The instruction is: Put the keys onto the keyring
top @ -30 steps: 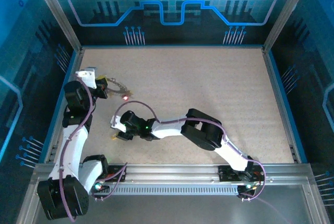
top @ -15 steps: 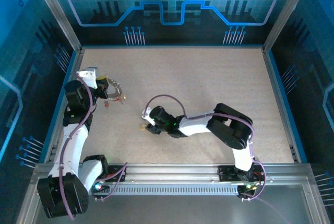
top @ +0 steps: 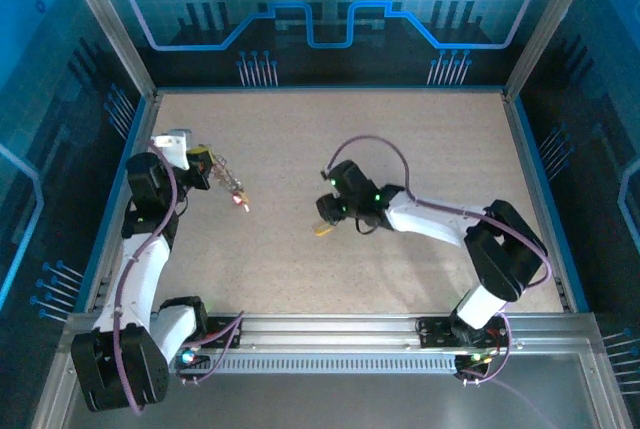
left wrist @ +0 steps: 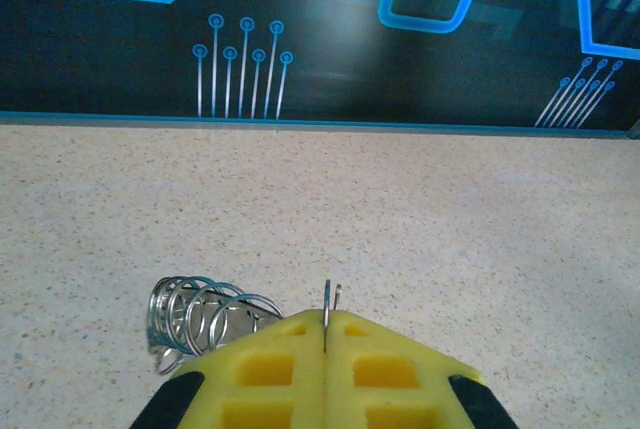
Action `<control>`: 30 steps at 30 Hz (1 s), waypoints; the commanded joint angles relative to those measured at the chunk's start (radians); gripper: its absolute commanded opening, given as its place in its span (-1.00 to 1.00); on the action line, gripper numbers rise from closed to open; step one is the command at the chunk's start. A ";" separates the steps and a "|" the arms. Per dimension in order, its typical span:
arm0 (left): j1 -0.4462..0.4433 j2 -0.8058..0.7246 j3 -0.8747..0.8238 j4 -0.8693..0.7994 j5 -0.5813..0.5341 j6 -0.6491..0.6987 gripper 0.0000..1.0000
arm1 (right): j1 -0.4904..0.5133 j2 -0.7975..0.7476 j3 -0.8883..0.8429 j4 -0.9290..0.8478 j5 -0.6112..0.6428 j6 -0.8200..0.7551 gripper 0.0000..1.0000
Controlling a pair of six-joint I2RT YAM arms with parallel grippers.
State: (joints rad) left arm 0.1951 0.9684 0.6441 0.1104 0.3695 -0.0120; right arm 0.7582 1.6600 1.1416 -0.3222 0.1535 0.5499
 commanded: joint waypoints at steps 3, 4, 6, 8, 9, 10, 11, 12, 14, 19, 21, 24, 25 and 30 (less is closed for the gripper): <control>-0.015 0.007 0.023 0.058 0.056 -0.035 -1.00 | -0.023 0.136 0.112 -0.321 -0.172 0.290 -0.18; -0.017 0.009 0.023 0.057 0.060 -0.039 -1.00 | -0.019 0.147 0.112 -0.311 -0.179 0.256 -0.19; -0.026 0.009 0.022 0.052 0.056 -0.040 -1.00 | -0.016 0.152 0.110 -0.286 -0.215 0.108 -0.19; -0.038 0.011 0.019 0.053 0.053 -0.040 -1.00 | -0.022 0.146 0.105 -0.285 -0.245 -0.057 -0.19; -0.040 0.015 0.021 0.056 0.059 -0.040 -1.00 | -0.034 0.153 0.116 -0.313 -0.269 -0.143 -0.19; -0.041 0.021 0.026 0.056 0.068 -0.042 -1.00 | -0.051 0.163 0.126 -0.346 -0.278 -0.207 -0.20; -0.040 0.024 0.030 0.054 0.071 -0.045 -1.00 | -0.066 0.172 0.132 -0.370 -0.301 -0.269 -0.20; -0.040 0.025 0.032 0.051 0.074 -0.046 -1.00 | -0.087 0.180 0.135 -0.389 -0.326 -0.314 -0.20; -0.040 0.023 0.028 0.052 0.070 -0.053 -1.00 | -0.122 0.190 0.129 -0.390 -0.412 -0.371 -0.21; -0.042 0.024 0.029 0.064 0.087 -0.066 -1.00 | -0.127 0.249 0.183 -0.416 -0.517 -0.472 -0.29; -0.043 0.022 0.025 0.066 0.081 -0.070 -1.00 | -0.127 0.269 0.205 -0.416 -0.505 -0.480 -0.28; -0.043 0.026 0.029 0.074 0.097 -0.071 -1.00 | -0.126 0.305 0.249 -0.435 -0.454 -0.505 -0.28; -0.044 0.026 0.031 0.071 0.103 -0.070 -1.00 | -0.128 0.316 0.261 -0.443 -0.438 -0.514 -0.28; -0.048 0.022 0.031 0.070 0.116 -0.061 -1.00 | -0.129 0.345 0.278 -0.448 -0.404 -0.559 -0.23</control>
State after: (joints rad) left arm 0.1558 0.9981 0.6441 0.1181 0.4419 -0.0704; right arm 0.6277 1.9850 1.4014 -0.7254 -0.2623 0.0460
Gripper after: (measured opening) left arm 0.055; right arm 0.381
